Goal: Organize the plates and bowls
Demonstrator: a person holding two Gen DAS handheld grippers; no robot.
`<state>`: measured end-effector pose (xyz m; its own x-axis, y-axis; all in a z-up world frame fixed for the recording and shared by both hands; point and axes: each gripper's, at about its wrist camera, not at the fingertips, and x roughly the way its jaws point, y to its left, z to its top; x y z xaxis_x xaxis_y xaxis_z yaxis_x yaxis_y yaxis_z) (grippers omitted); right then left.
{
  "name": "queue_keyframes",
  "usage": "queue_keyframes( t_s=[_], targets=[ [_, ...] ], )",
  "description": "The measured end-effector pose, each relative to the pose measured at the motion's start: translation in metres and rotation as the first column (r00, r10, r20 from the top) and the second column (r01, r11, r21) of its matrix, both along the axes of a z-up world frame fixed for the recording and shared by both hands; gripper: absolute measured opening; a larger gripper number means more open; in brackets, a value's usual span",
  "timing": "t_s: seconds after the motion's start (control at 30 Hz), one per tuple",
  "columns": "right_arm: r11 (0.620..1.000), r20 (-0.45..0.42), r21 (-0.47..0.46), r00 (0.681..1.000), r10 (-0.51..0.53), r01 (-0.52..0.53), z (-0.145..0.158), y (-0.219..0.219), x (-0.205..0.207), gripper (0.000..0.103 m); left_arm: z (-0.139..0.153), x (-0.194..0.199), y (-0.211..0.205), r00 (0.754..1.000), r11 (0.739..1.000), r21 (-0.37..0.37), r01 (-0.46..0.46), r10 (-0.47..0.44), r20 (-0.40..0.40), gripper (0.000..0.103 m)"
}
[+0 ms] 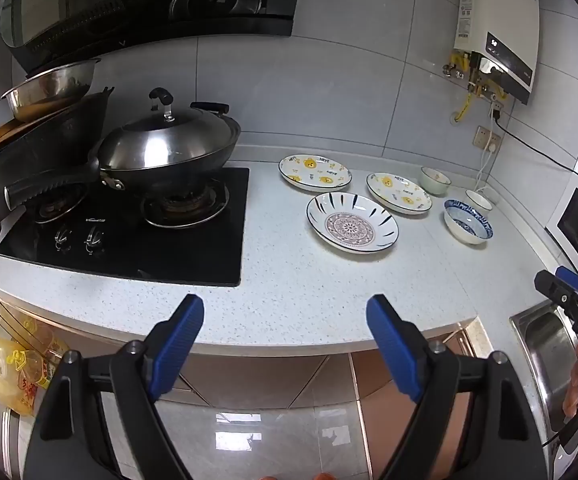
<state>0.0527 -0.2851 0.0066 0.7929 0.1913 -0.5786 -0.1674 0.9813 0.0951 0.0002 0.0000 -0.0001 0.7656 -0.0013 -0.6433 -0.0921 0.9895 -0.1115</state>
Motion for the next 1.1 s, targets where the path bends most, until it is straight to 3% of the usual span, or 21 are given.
queue_keyframes(
  t_s=[1.1],
  targets=[
    [1.000, -0.006, -0.008, 1.000, 0.001, -0.001, 0.000, -0.005, 0.000, 0.102, -0.006, 0.004, -0.018, 1.000, 1.000, 0.008, 0.002, -0.002, -0.006, 0.083]
  ],
)
